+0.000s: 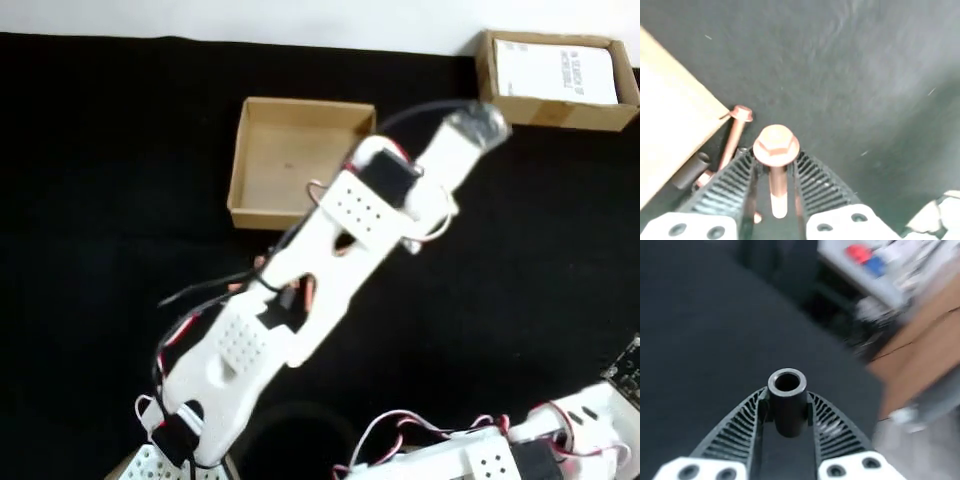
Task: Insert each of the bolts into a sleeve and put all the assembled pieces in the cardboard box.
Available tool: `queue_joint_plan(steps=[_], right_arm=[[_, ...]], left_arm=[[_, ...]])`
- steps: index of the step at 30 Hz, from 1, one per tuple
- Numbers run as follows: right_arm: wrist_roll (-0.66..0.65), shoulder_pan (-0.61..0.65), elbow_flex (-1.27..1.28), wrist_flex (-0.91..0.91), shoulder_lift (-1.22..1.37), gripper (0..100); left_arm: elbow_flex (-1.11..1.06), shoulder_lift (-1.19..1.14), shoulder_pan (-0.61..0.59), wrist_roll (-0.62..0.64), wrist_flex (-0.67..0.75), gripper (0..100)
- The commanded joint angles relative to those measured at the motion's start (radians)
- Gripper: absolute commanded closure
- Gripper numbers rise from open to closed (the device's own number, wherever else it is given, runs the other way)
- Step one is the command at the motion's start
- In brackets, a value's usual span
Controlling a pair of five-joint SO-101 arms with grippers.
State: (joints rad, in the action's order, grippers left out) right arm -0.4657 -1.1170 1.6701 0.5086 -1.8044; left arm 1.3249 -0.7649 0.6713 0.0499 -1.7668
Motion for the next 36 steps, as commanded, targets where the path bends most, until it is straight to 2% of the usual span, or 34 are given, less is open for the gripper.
queue_joint_plan(steps=[1, 4, 7, 9, 16, 18, 22, 25, 31, 36], right_arm=[[0.184, 0.16, -0.044, 0.193, 0.001, 99.1], [0.391, 0.334, -0.177, 0.39, 0.001, 99.1], [0.503, 0.519, -0.332, 0.575, 0.001, 99.1], [0.529, 0.636, -0.43, 0.677, 0.001, 99.1], [0.535, 0.941, -0.584, 0.762, -0.001, 99.1], [0.535, 1.038, -0.627, 0.792, -0.001, 99.1], [0.535, 1.241, -0.696, 0.8, -0.001, 99.1], [0.535, 1.323, -0.696, 0.771, -0.001, 99.1], [0.535, 1.339, -0.659, 0.668, 0.001, 99.1], [0.535, 1.339, -0.544, 0.57, 0.001, 99.1]], left_arm=[[0.036, 0.214, 0.005, 0.063, 0.0, 99], [0.01, 0.364, 0.005, 0.06, -0.002, 99], [-0.12, 0.545, -0.015, 0.06, -0.002, 99], [-0.272, 0.687, -0.033, 0.06, -0.002, 99], [-0.871, 1.222, -0.059, 0.057, 0.011, 99], [-1.004, 1.343, -0.059, 0.057, 0.064, 99], [-1.273, 1.531, -0.064, 0.057, 0.218, 99], [-1.483, 1.62, -0.091, 0.06, 0.351, 99], [-1.885, 1.744, -0.174, 0.064, 0.674, 99], [-2.111, 1.817, -0.193, 0.066, 1.1, 99]])
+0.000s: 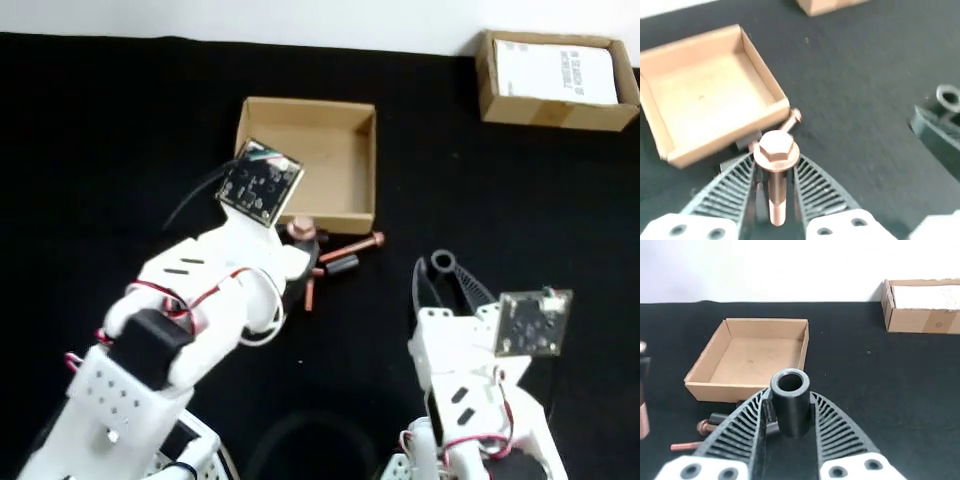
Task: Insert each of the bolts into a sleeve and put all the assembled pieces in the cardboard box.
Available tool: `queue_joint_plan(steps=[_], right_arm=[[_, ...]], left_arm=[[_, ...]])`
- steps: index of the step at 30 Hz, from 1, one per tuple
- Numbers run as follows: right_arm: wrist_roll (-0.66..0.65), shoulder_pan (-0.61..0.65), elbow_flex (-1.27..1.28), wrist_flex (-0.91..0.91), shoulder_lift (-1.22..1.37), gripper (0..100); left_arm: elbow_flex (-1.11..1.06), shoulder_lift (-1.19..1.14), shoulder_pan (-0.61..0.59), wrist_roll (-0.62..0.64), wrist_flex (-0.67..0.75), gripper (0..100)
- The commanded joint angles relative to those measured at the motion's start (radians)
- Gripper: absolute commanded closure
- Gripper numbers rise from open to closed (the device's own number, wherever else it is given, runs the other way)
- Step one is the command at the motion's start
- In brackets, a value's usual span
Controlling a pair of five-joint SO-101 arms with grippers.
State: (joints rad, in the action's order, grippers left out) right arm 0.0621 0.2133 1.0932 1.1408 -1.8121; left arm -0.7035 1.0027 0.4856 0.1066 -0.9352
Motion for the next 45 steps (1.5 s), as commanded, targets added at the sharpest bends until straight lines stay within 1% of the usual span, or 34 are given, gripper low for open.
queue_joint_plan(steps=[1, 3, 4, 7, 11, 14, 24, 32, 45], right_arm=[[0.008, 0.008, 0.054, -0.082, 0.008, 99.1], [0.008, 0.008, 0.094, -0.122, 0.008, 99.1], [0.008, 0.008, 0.113, -0.143, 0.008, 99.1], [0.008, 0.008, 0.16, -0.196, 0.008, 99.1], [0.008, 0.008, 0.193, -0.225, 0.008, 99.1], [0.008, 0.008, 0.194, -0.225, 0.008, 99.1], [0.008, 0.008, 0.194, -0.225, 0.008, 99.1], [0.008, 0.008, 0.194, -0.225, 0.008, 99.1], [0.008, 0.008, 0.194, -0.223, 0.008, 99.1]], left_arm=[[-0.107, 0.059, -0.002, 0.009, 0.347, 99], [-0.133, 0.065, 0.024, 0.009, 0.482, 99], [-0.133, 0.065, 0.036, 0.009, 0.523, 99], [-0.119, 0.065, 0.096, 0.009, 0.578, 99], [-0.065, 0.061, 0.183, 0.009, 0.578, 99], [-0.012, 0.004, 0.234, 0.008, 0.577, 99], [0.208, -0.254, 0.245, 0.008, 0.577, 99], [0.186, -0.311, 0.344, 0.008, 0.577, 99], [0.151, -0.335, 0.346, 0.008, 0.58, 99]])
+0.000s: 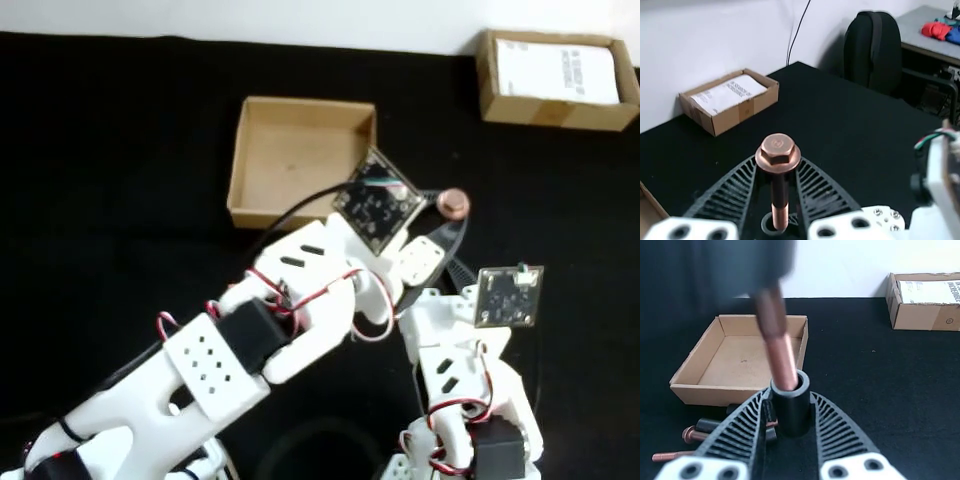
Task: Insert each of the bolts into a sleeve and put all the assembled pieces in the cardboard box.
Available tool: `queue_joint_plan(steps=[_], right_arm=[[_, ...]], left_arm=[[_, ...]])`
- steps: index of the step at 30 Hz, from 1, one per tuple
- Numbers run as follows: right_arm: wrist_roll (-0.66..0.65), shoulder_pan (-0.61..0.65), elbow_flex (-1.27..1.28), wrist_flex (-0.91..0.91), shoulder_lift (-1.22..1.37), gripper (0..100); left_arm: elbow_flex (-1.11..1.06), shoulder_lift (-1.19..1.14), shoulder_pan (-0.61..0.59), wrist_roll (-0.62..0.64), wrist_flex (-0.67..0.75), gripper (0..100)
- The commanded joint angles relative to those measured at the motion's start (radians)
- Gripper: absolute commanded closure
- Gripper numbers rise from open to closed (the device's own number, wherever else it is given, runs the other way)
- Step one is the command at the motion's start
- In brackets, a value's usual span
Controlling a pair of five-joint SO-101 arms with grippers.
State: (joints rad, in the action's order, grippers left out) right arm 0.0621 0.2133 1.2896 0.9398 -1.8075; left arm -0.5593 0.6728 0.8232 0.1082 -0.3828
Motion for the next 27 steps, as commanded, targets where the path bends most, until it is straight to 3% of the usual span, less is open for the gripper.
queue_joint_plan(steps=[1, 19, 27], right_arm=[[0.008, 0.008, -0.002, -0.021, 0.004, 99.1], [0.005, 0.005, -0.012, -0.019, 0.004, 99.1], [0.003, 0.005, -0.013, -0.019, 0.004, 99.1]], left_arm=[[0.012, -0.015, 0.01, 0.006, 0.028, 99], [0.013, -0.041, 0.007, 0.0, 0.029, 99], [0.013, -0.041, -0.047, 0.0, 0.029, 99]])
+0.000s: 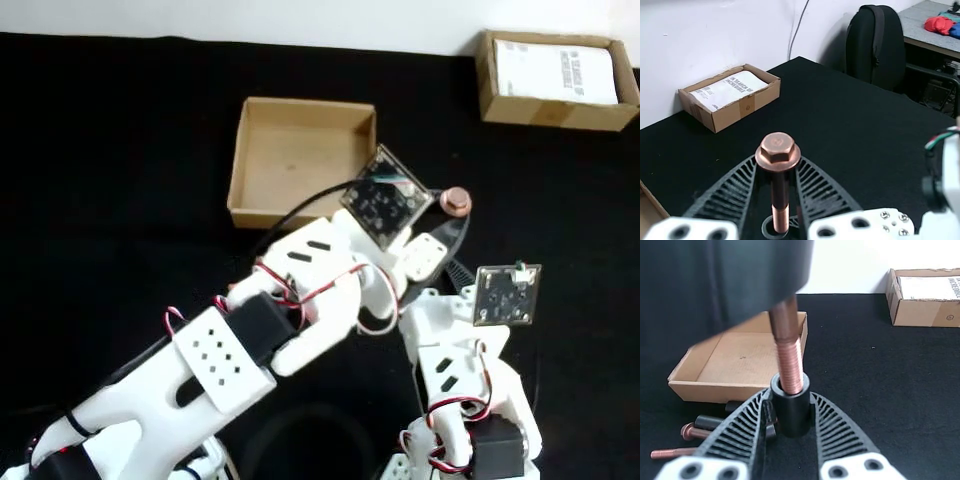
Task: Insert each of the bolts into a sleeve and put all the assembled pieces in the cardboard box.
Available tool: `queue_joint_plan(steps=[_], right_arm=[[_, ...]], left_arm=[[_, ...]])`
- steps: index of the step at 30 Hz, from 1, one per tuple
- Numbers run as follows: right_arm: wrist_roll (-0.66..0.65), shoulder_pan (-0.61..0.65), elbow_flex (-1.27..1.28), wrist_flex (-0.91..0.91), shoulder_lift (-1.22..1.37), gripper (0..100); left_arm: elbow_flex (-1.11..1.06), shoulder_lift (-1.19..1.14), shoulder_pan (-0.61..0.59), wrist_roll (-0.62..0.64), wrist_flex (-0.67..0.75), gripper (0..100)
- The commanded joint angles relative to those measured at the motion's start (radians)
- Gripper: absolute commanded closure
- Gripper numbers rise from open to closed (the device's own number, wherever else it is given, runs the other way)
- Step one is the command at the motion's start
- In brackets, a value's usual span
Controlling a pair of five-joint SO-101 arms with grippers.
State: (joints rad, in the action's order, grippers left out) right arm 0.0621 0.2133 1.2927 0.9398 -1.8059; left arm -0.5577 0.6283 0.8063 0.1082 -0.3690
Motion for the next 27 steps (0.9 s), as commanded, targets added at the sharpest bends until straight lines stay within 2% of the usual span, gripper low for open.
queue_joint_plan(steps=[1, 10, 19, 21, 24, 27], right_arm=[[0.003, 0.005, -0.016, -0.019, 0.002, 99.1], [0.003, 0.005, -0.016, -0.021, 0.002, 99.1], [0.002, 0.005, -0.01, -0.022, 0.002, 99.1], [0.002, 0.005, -0.012, -0.022, 0.002, 99.1], [0.002, 0.005, -0.012, -0.022, 0.002, 99.1], [0.002, 0.005, -0.012, -0.024, 0.002, 99.1]], left_arm=[[0.012, 0.004, -0.035, 0.0, 0.015, 99], [-0.001, -0.004, -0.035, 0.0, 0.015, 99], [-0.13, 0.004, -0.031, 0.002, 0.012, 99], [-0.145, 0.004, -0.031, 0.005, 0.011, 95], [-0.15, 0.005, -0.031, 0.006, 0.006, 84], [-0.13, 0.007, -0.031, 0.006, -0.051, 76]])
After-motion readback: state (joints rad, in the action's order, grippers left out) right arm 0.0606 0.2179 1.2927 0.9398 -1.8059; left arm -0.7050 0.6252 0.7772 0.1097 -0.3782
